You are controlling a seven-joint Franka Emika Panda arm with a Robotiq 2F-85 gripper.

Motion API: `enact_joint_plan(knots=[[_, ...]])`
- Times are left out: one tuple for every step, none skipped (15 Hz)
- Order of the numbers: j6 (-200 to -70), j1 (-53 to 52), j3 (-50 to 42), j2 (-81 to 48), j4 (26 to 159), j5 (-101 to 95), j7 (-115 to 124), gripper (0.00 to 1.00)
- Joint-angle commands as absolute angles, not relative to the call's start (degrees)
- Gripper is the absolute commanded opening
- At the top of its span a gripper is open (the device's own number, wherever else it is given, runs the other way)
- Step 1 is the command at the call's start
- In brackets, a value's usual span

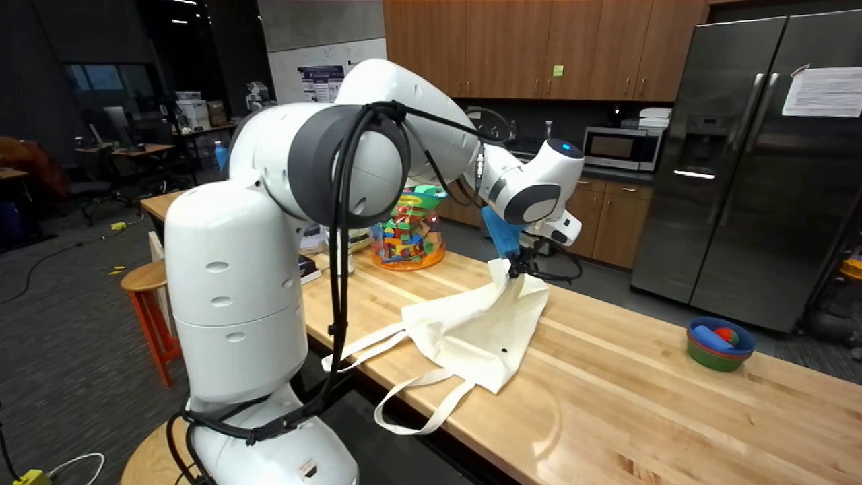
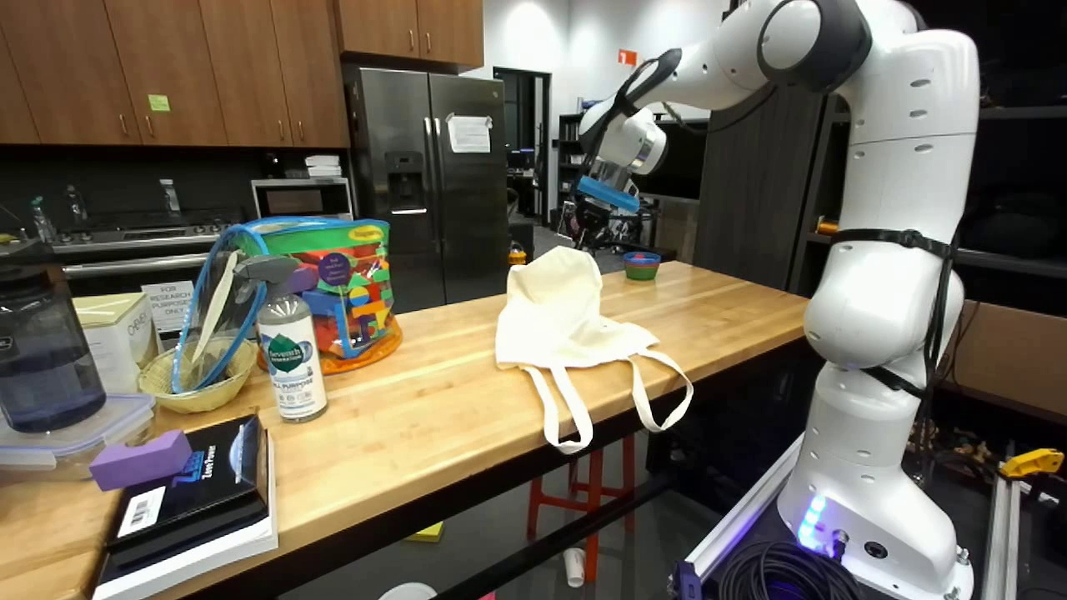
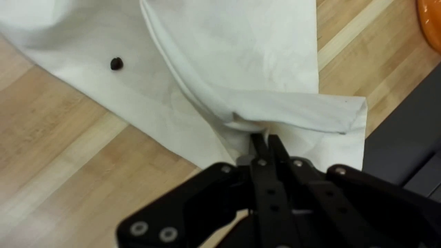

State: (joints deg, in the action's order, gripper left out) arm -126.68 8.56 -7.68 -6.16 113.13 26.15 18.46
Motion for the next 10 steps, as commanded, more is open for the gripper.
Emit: enact_joint_plan(knots=[[-126.25, 11.23, -10.15, -7.40, 111.52, 27.11, 19.37, 0.01], [-126.39, 11.91, -10.78, -7.50, 111.59, 27.05, 19.39, 0.01], [-126.53, 12.58, -11.44, -7.44, 111.83, 27.14, 19.44, 0.01], [-126.62, 13.14, -11.96, -7.43, 111.97, 27.33, 19.51, 0.01], [-126.69, 13.74, -12.50, -7.36, 112.27, 27.51, 19.41, 0.01], [-126.88, 14.25, -12.99, -7.25, 112.68, 27.63, 19.60, 0.01], [-127.12, 14.77, -13.50, -6.96, 113.34, 27.77, 19.59, 0.01], [-127.32, 15.14, -13.91, -6.74, 113.82, 27.84, 19.85, 0.01], [-127.46, 15.57, -14.35, -6.42, 114.42, 27.89, 19.92, 0.01], [-127.63, 15.97, -14.79, -6.12, 114.96, 27.93, 20.14, 0.01]])
